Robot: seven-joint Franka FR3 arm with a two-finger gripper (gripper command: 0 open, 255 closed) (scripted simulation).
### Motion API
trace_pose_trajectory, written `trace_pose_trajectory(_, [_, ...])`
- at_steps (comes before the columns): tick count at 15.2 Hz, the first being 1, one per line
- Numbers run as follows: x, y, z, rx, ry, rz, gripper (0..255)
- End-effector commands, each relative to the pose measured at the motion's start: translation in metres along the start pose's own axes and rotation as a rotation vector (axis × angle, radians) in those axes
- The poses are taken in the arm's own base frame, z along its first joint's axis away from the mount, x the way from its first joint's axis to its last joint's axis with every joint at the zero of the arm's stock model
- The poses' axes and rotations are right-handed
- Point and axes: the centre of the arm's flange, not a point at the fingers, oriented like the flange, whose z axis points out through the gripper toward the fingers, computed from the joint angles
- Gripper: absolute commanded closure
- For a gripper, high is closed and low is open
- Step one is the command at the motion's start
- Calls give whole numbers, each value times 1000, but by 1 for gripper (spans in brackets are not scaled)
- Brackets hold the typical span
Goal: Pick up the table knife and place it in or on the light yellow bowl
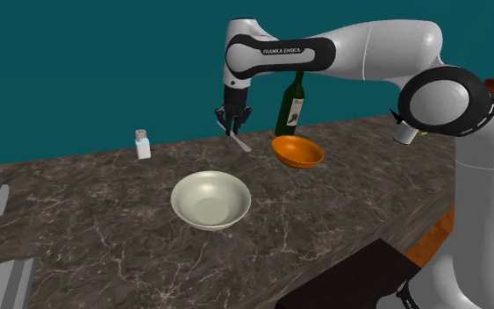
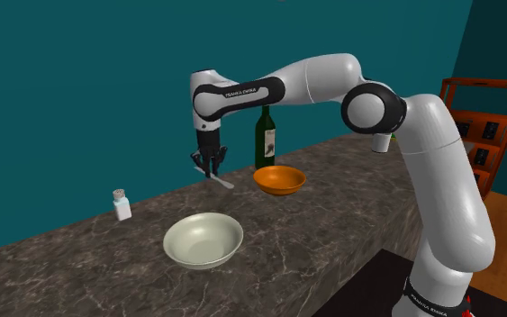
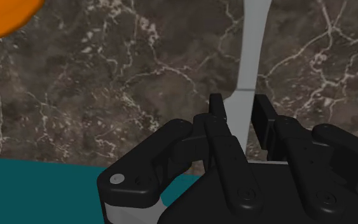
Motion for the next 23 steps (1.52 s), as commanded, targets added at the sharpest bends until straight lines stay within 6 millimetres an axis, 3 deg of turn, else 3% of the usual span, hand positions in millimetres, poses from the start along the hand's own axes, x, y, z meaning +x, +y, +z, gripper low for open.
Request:
trace_pose_trajectory(1, [0, 1, -11, 0, -1, 0, 255])
trace_pose_trajectory(9, [0, 1, -50, 0, -1, 0, 255])
trace_pose_trajectory(23, [-147, -111, -61, 0, -1, 0, 255])
